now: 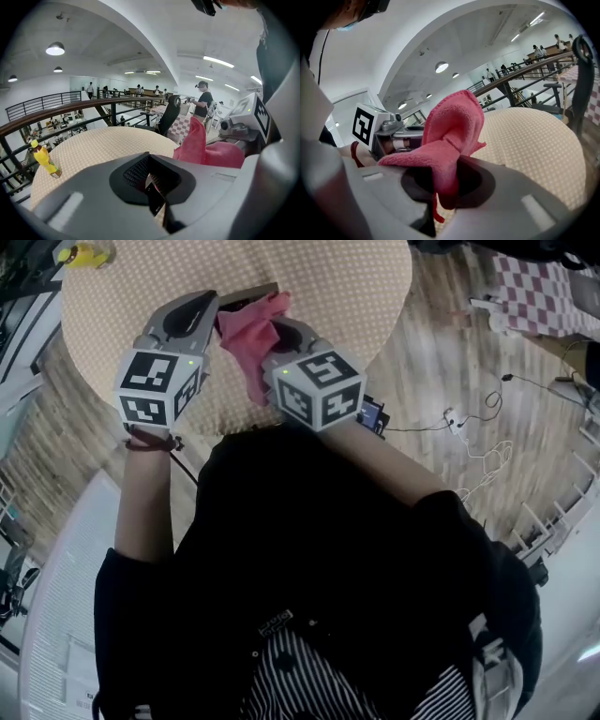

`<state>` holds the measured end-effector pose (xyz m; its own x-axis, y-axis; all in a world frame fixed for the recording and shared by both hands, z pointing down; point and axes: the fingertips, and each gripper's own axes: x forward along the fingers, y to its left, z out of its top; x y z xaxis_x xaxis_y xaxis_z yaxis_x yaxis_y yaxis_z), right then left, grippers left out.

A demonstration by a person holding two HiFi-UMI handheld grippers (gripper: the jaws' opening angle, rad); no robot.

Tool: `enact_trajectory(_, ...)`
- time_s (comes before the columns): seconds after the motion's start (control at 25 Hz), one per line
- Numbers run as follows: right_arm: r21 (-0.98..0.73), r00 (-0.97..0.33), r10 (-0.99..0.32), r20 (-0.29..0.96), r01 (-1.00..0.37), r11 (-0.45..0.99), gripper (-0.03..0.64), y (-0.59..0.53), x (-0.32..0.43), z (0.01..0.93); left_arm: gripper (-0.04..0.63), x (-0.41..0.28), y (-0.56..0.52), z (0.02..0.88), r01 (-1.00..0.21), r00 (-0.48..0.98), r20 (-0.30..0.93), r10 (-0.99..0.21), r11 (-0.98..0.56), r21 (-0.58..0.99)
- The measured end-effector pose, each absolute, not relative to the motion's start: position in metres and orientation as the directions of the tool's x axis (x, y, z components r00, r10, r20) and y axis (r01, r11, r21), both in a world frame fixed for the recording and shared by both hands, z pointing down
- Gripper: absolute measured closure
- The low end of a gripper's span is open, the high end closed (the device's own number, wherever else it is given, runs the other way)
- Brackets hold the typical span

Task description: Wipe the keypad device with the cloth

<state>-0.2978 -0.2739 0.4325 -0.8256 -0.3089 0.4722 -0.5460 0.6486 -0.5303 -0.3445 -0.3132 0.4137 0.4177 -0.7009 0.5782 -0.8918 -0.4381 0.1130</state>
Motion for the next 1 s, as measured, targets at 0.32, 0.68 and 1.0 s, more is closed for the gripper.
enact_trajectory(0.32,-0.545,-0.804,-0.303,0.511,-0.576,0.609,0.552,-0.279,-0.311,0.473,0.606,-0.342,-0.331,0.473,-0.837,0.444,0.684,-0.578,-0.54,0.087)
enact_trajectory(0.68,-0.541,-0.761,-0.287,0.582,-0.626,0.561,0.552,-0.298,-0.312,0.519,0.604,-0.333,-0.347,0.534,-0.767,0.502,0.776,-0.382,-0.611,0.196)
enact_trajectory(1.0,-0.562,-0.733,-0.181,0.655,-0.634,0.531,0.552,-0.284,-0.328,0.576,0.597,-0.323,-0.363,0.558,-0.66,0.478,0.826,-0.3,-0.742,0.113)
